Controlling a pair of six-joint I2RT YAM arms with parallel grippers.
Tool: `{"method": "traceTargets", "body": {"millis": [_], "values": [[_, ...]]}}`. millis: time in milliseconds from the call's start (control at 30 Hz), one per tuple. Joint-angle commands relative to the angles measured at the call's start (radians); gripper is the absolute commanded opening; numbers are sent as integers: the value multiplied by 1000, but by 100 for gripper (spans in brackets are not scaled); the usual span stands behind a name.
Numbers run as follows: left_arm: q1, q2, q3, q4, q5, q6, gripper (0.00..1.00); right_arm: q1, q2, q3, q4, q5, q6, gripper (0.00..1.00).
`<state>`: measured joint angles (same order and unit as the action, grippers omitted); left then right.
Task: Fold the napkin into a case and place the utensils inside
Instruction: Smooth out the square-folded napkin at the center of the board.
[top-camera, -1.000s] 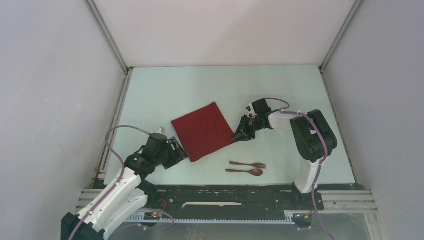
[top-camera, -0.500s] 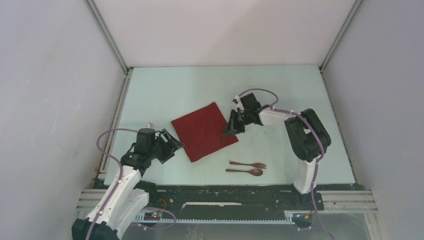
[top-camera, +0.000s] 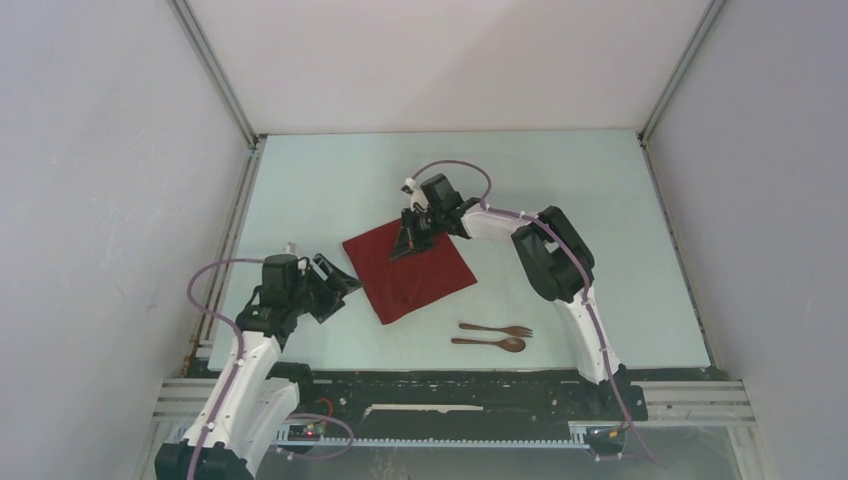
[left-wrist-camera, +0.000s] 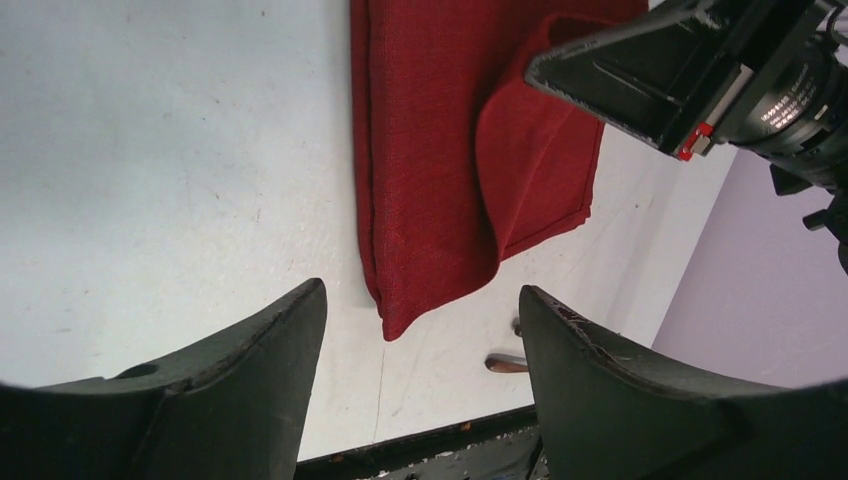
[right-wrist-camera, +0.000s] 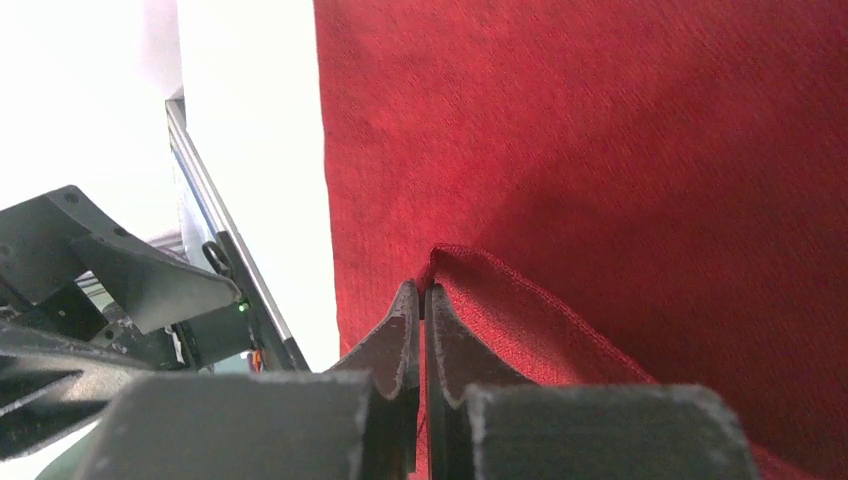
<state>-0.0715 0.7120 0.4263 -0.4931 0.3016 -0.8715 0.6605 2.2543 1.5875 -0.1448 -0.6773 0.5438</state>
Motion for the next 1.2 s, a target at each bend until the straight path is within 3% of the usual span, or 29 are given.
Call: {"method": "traceTargets", "body": {"millis": [0,733,1167], "values": [[18,-12,2,-9,16,30,76,16,75,128,15,-28,2,0],[68,-83,16,-60,-36,49,75,79,359,589,-68,-109,55,0],[68,-105,39,-80,-49,66,74,80,417,668,-95,-85,59,0]]}}
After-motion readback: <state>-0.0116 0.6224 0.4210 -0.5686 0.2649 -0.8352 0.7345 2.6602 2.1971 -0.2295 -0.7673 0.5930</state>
